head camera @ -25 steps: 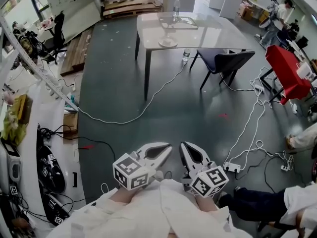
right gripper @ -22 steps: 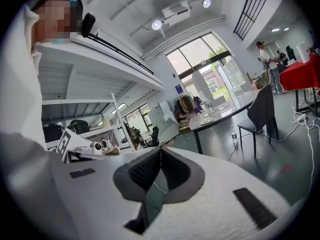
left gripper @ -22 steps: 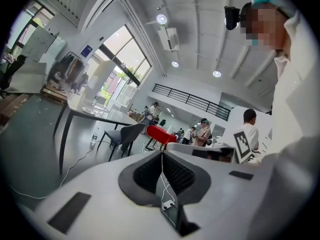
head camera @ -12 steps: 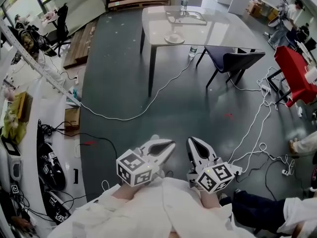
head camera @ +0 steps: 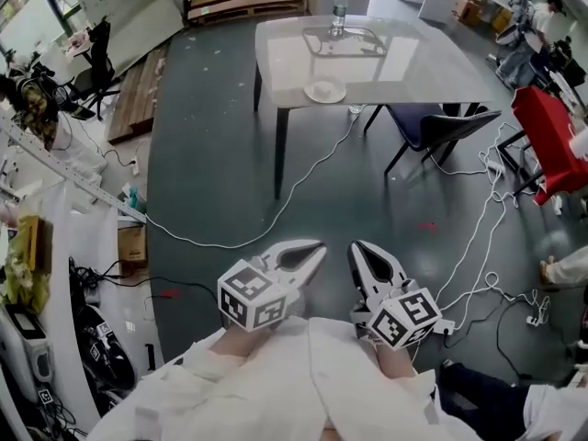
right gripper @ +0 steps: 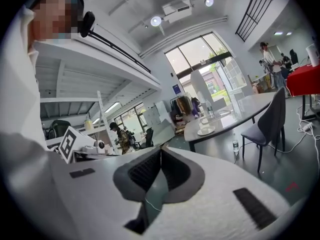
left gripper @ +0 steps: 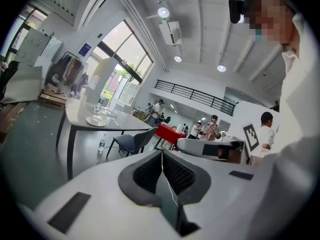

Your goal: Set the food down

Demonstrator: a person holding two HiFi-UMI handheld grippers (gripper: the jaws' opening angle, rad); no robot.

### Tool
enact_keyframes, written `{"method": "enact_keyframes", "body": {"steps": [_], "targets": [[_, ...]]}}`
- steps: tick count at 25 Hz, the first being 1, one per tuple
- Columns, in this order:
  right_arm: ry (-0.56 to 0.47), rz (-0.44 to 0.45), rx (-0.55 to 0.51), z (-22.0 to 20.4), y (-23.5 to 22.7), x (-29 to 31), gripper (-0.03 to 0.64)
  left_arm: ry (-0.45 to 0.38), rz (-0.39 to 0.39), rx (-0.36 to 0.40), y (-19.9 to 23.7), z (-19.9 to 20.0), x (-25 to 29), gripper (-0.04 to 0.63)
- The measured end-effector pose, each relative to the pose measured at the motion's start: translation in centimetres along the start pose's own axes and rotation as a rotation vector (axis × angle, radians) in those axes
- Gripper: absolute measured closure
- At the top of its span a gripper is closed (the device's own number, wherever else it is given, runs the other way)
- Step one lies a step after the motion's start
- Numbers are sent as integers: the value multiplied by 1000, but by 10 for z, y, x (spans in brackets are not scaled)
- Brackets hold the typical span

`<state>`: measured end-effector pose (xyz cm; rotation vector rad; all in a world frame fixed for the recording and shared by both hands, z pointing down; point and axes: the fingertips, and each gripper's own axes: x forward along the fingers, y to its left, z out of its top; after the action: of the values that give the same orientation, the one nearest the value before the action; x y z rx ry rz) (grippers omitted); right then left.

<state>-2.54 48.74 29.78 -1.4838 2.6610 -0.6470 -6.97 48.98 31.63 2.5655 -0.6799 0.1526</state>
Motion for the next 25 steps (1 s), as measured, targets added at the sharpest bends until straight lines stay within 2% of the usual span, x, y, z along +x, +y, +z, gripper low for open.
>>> {"method": "enact_keyframes", "body": {"steps": [3,8,18,25], "targets": [[-17,-16,-12,15,-13,36,614,16,-38,33,30,22,13,575],[-23,-39,-14,28,-26,85,614,36,-101,31,69,44,30,575],[11,-67,7,37,-63,134,614,60,-73,-10,129,59,58,575],[32,-41,5,49,-99,174,614,59,-56,-32,164,74,95,575]]}}
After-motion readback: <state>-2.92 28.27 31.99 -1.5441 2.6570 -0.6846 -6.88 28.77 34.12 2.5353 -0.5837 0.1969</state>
